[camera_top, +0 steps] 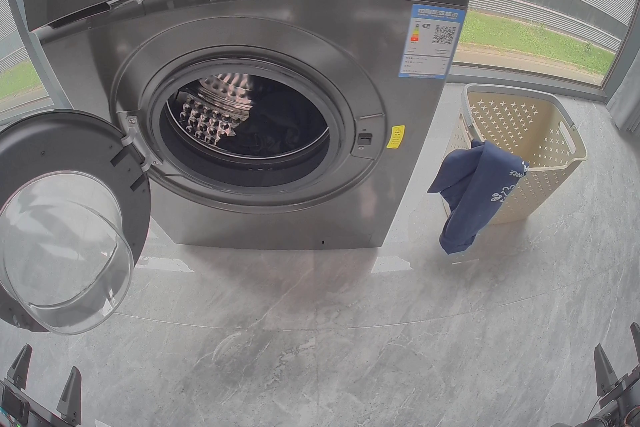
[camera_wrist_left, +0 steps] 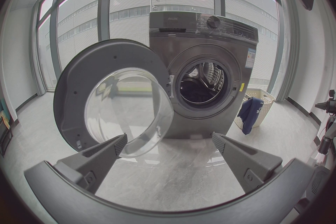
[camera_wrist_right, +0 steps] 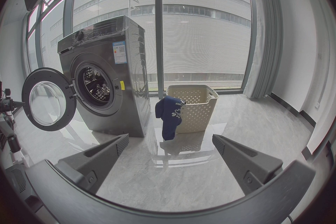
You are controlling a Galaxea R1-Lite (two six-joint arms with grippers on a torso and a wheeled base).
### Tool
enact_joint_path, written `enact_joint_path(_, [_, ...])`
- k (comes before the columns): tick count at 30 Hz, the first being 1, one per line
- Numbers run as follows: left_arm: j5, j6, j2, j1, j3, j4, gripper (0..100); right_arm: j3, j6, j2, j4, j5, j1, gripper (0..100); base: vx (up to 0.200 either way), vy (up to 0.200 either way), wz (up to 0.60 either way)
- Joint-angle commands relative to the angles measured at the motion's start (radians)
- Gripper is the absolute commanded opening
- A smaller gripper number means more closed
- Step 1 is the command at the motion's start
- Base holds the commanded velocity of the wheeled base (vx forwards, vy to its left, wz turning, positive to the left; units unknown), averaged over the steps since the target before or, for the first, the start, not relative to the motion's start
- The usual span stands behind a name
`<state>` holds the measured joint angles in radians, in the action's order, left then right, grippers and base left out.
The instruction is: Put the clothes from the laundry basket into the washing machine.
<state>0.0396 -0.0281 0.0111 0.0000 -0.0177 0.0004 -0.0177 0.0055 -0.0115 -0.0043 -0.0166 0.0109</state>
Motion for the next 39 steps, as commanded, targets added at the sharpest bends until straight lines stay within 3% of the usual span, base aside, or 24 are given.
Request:
enact_joint_path(1, [0.000, -0.001, -0.003, 0.000, 0.016, 0.000, 100, 0.018, -0.001, 0.004, 0.000, 0.000, 0.001, 100, 0.000, -0.200, 0.00])
enact_joint_path(20, [0.000, -0.001, -0.003, 0.000, 0.016, 0.000, 100, 0.018, -0.001, 0.004, 0.000, 0.000, 0.000, 100, 0.000, -0.200, 0.00])
enact_joint_path(29, [0.000, -0.003, -0.003, 0.000, 0.016, 0.000, 100, 0.018, 0.001, 0.004, 0.000, 0.000, 0.001, 100, 0.000, 0.000, 0.00])
enact_joint_path(39, [0.000, -0.004, -0.003, 0.000, 0.016, 0.000, 100, 0.018, -0.001, 0.004, 0.000, 0.000, 0.000, 100, 0.180, 0.000, 0.00])
